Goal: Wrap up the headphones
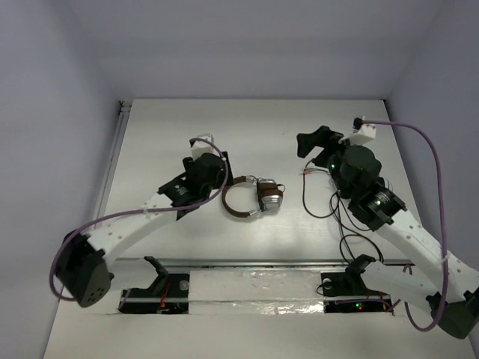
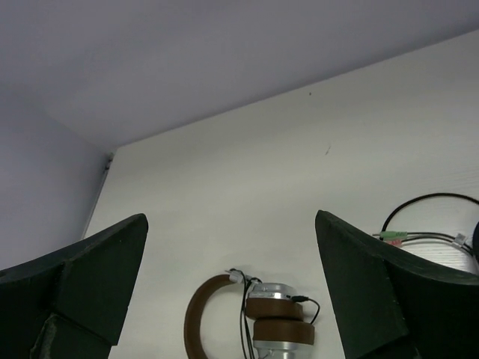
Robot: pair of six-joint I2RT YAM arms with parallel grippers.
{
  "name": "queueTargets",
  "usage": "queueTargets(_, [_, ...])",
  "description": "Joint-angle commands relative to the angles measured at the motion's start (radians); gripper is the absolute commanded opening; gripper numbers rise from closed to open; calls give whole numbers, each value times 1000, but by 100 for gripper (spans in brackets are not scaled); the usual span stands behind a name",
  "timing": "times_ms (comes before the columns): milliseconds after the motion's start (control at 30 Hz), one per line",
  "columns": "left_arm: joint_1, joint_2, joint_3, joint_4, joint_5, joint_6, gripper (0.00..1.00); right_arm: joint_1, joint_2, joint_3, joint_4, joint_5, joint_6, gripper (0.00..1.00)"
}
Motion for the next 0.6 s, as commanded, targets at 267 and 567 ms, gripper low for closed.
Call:
queueTargets(267, [6,-263,237,-55,-38,132,92,-5,-335,12,-65,148,-50,100])
queueTargets(567, [6,-359,118,83,28,158,93,-5,-348,4,-80,155,-29,100])
